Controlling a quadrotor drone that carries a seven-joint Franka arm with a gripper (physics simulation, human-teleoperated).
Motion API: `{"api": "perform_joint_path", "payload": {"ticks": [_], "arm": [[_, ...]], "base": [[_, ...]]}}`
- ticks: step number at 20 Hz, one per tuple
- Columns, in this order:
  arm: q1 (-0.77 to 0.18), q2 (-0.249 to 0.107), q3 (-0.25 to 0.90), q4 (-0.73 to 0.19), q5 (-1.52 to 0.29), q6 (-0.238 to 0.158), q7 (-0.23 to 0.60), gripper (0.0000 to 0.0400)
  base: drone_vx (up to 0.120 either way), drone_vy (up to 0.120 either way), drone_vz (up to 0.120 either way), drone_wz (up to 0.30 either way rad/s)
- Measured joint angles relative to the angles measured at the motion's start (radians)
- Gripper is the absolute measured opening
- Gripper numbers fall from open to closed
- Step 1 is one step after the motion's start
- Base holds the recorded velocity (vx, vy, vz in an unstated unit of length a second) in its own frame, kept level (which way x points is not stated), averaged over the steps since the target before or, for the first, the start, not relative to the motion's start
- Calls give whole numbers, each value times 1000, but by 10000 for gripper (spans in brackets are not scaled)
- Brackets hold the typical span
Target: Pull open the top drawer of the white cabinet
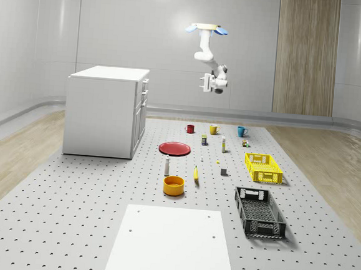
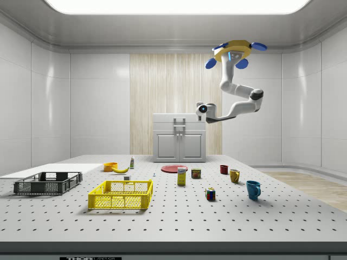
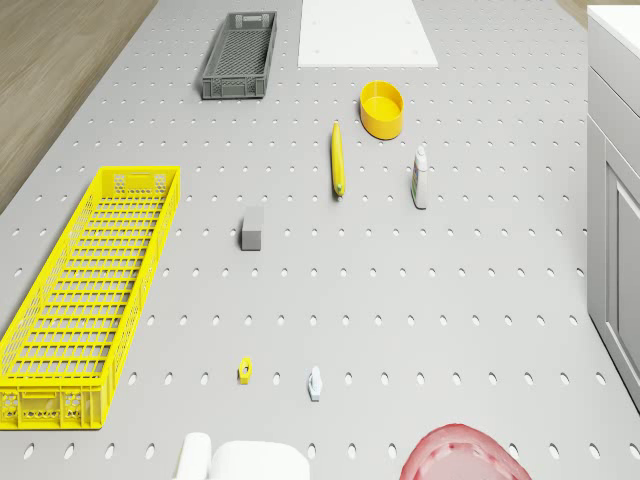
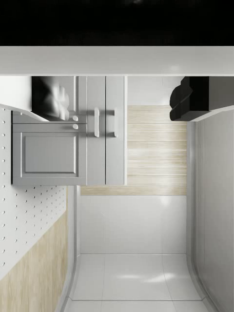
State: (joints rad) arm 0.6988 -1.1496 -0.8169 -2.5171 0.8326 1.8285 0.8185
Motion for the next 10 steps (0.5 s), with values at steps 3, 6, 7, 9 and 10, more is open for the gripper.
{"api": "perform_joint_path", "payload": {"ticks": [3,6,7,9,10], "arm": [[9,1,27,-21,24,35,-7,305],[20,5,56,-40,52,71,-15,305],[24,7,66,-47,62,83,-18,305],[33,11,87,-58,84,108,-25,305],[38,14,97,-64,95,120,-29,305]], "base": [[0,0,0,0],[0,0,0,0],[0,0,0,0],[0,0,0,0],[0,0,0,0]]}}
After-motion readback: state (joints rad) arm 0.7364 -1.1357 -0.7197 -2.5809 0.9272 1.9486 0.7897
